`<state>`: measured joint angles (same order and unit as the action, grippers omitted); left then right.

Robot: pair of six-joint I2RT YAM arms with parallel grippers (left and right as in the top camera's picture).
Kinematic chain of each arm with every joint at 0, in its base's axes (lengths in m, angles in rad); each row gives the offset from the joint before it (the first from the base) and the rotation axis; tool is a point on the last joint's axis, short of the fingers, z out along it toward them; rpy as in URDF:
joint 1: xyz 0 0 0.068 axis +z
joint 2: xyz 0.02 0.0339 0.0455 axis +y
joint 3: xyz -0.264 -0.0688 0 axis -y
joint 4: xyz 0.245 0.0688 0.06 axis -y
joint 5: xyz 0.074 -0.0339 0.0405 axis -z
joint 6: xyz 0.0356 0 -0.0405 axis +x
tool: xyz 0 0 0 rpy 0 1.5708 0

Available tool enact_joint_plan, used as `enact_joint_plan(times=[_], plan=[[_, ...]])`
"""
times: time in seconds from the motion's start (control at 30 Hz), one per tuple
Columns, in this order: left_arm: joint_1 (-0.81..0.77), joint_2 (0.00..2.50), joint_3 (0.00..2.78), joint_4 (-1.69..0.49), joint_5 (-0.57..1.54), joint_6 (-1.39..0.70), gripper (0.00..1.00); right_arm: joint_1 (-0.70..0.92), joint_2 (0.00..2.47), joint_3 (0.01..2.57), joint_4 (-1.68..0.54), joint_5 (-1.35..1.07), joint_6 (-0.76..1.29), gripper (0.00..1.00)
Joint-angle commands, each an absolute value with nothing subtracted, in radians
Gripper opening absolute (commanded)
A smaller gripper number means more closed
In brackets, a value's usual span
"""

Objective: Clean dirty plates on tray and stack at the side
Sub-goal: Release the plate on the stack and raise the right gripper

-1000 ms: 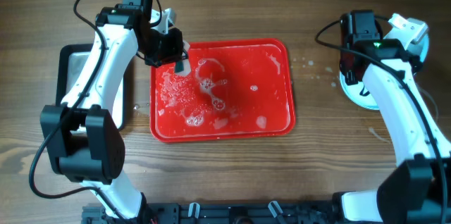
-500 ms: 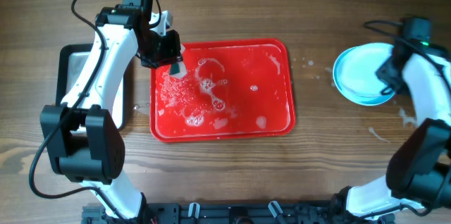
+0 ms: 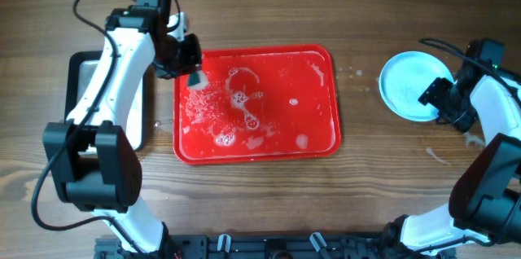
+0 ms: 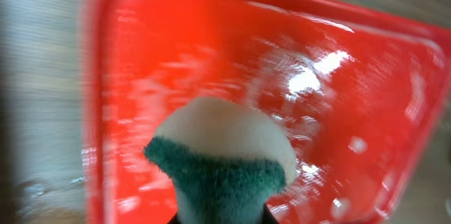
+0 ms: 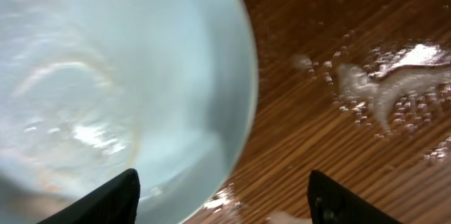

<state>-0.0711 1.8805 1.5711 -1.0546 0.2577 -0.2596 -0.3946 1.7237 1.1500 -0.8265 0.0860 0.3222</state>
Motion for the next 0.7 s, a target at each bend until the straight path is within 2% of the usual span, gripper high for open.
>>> enact_joint_plan(times=[0.0,0.1,0.37,0.47,0.57,0.63,0.67], plan=[[0.010,1.831,1.591,-1.109,0.014,-0.432,0.04,-0.367,1.663,1.287,-0.873,-0.096,0.280,0.78],[0.064,1.833,1.534,-1.105,-0.065,-0.488,0.04,-0.295,1.611,1.338,-0.876,-0.216,0.252,0.81],[0.191,1.833,1.329,-1.003,-0.103,-0.487,0.04,-0.025,1.591,1.335,-0.873,-0.197,0.254,0.82],[0.216,1.833,1.330,-1.003,-0.103,-0.486,0.16,0.030,1.591,1.335,-0.856,-0.197,0.255,0.82],[0.234,1.833,1.330,-1.000,-0.103,-0.479,0.45,0.070,1.591,1.335,-0.860,-0.197,0.262,0.82],[0.243,1.833,1.330,-0.989,-0.103,-0.479,1.00,0.091,1.591,1.335,-0.868,-0.197,0.262,0.82],[0.244,1.833,1.330,-0.984,-0.103,-0.479,1.00,0.101,1.591,1.335,-0.869,-0.197,0.261,0.82]])
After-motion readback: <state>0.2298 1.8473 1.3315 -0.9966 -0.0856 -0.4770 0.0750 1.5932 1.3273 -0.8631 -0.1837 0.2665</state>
